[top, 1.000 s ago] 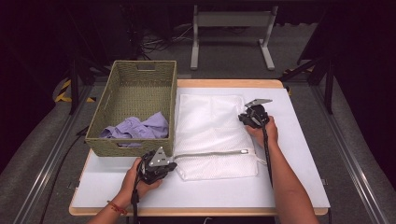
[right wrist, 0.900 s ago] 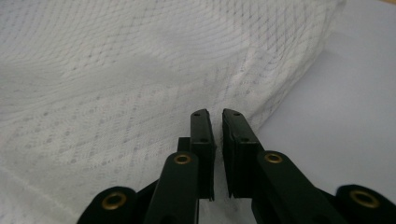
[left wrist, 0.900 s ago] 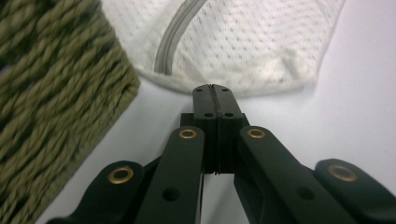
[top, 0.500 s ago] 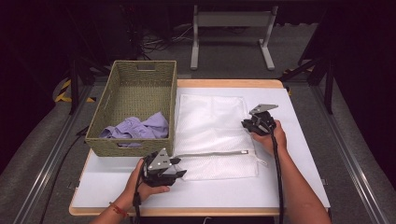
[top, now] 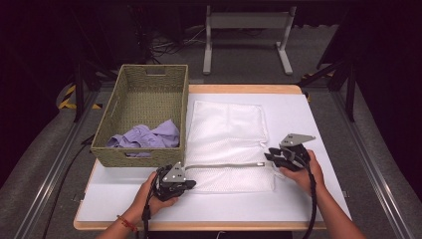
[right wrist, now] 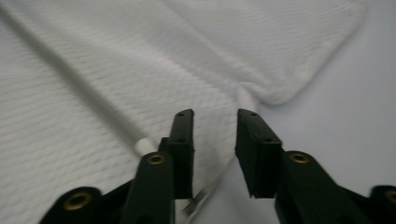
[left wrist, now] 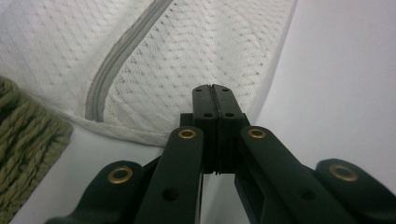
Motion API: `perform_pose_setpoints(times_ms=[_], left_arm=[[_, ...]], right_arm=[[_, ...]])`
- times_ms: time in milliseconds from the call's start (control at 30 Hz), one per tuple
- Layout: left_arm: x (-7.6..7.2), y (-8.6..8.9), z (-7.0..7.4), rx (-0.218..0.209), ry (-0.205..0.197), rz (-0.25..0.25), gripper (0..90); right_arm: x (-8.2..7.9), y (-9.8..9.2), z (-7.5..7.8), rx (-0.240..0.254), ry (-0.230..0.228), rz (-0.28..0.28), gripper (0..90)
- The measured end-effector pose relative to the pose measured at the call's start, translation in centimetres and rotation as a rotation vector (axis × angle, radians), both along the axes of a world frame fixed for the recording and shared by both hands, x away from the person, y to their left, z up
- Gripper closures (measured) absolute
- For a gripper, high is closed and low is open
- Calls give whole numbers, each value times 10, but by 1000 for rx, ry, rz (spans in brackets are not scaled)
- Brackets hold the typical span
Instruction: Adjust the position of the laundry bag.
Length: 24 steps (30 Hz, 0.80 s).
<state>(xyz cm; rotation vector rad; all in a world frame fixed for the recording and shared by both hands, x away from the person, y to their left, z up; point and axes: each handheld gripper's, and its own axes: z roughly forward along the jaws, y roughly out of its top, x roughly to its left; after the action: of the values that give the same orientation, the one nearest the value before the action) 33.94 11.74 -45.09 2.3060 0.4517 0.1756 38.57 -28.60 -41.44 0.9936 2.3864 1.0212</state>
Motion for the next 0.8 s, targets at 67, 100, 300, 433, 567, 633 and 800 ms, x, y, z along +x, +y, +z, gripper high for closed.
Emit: perform_pose_setpoints(times_ms=[67, 100, 300, 433, 567, 633, 800], left_arm=[[0, 2, 0, -7, 4, 5, 896], [-1, 2, 0, -4, 2, 9, 896], [-6, 4, 0, -2, 10, -14, 896], [-9, 6, 0, 9, 0, -17, 892], [-12, 7, -1, 4, 1, -26, 893], [-13, 8, -1, -4, 9, -35, 894], [-16, 9, -2, -9, -2, -37, 890]], right_arm=[[-13, 1, -3, -21, 16, 23, 745], [-21, 3, -3, -26, 11, 39, 748], [-54, 13, -5, -55, 29, 149, 888], [-60, 14, -17, -100, 70, 147, 900], [-63, 8, -21, -64, 79, 133, 900], [-65, 5, -20, -74, 79, 130, 900], [-68, 2, -18, -89, 89, 130, 900]])
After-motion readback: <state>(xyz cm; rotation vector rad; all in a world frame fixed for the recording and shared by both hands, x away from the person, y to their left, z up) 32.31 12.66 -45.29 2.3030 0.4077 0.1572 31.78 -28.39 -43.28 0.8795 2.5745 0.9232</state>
